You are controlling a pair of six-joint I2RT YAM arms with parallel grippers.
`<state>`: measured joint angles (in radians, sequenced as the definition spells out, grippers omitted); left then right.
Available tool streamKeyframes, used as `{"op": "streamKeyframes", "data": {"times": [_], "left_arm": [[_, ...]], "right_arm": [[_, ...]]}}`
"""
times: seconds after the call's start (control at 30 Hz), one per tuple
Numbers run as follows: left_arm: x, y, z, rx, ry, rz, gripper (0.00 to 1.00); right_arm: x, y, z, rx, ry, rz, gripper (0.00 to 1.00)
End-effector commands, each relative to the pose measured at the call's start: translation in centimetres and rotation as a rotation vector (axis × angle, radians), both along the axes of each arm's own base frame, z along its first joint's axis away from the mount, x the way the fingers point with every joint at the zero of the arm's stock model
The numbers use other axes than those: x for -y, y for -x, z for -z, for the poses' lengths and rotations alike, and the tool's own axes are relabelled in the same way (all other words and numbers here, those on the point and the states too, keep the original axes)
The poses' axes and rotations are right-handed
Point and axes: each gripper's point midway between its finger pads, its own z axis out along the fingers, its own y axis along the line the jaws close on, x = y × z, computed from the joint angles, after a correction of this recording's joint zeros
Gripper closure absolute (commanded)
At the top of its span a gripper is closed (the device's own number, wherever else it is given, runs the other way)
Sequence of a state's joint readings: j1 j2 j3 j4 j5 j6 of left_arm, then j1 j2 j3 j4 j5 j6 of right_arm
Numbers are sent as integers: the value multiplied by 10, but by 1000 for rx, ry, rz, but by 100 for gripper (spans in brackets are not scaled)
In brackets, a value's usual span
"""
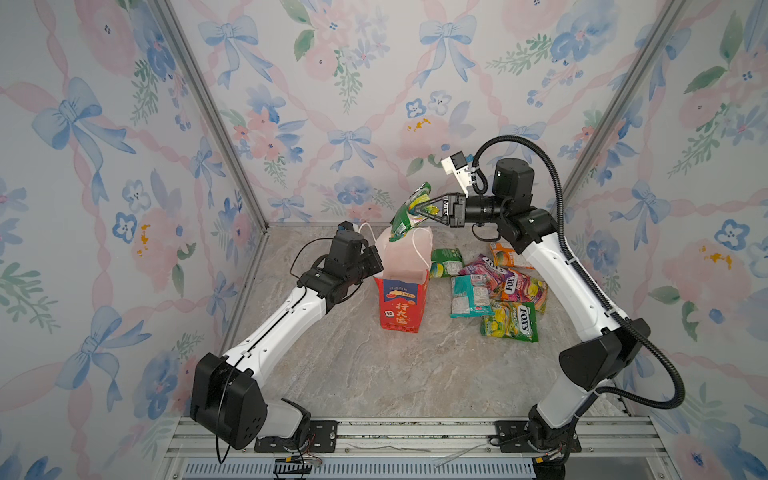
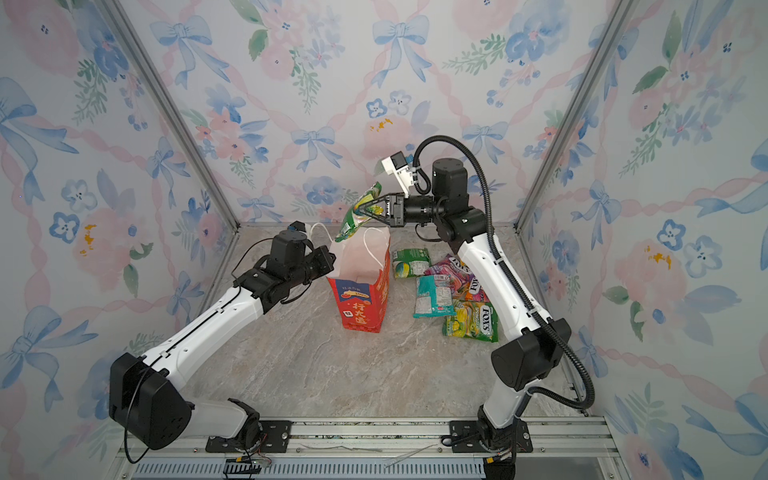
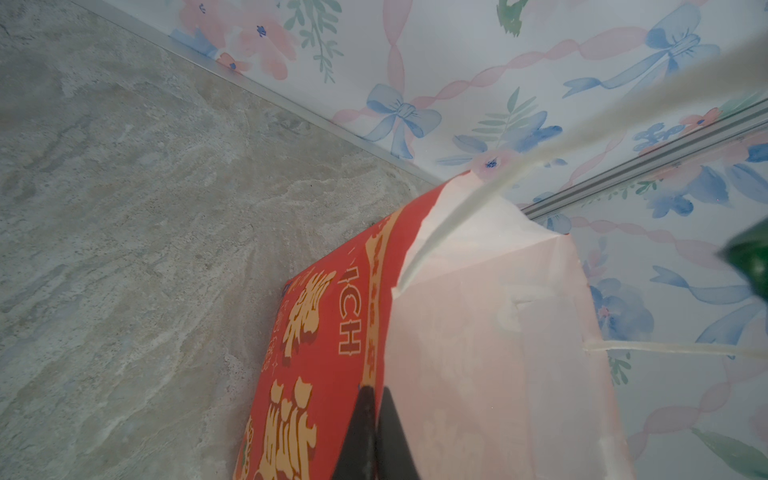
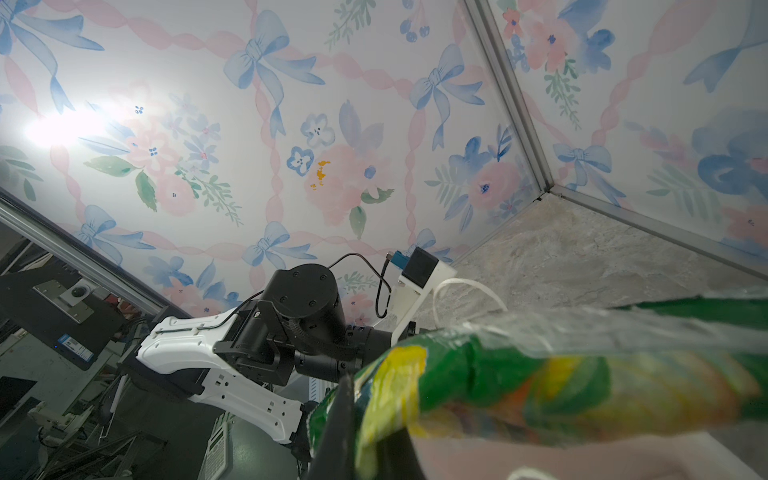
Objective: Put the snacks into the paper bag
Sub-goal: 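Lift the green packet with the right gripper toward the bag opening, then lower the green packet into the paper bag with the right gripper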
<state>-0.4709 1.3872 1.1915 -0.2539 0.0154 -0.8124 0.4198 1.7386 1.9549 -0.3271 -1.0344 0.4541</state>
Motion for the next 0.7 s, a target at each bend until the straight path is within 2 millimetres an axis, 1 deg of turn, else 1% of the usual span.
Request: {"op": "streamKeyframes", "data": {"times": [0.0, 0.17, 0.4, 0.5, 0.67], "left_arm": [[2, -1, -5, 12, -17, 12, 100], [1, -1, -4, 11, -21, 8, 100], [5, -2, -3, 7, -17, 15, 100], [7, -2, -4, 8, -18, 19, 100], [10, -1, -4, 7, -17, 28, 100]], "right_arm": [[-1, 7, -4, 40, 17, -7, 100], [2, 17, 14, 7, 81, -16, 100], [11, 35, 47, -14, 249, -3, 100], [14, 39, 63, -13, 348, 23, 100], [21, 36, 92, 0, 507, 87, 100]]}}
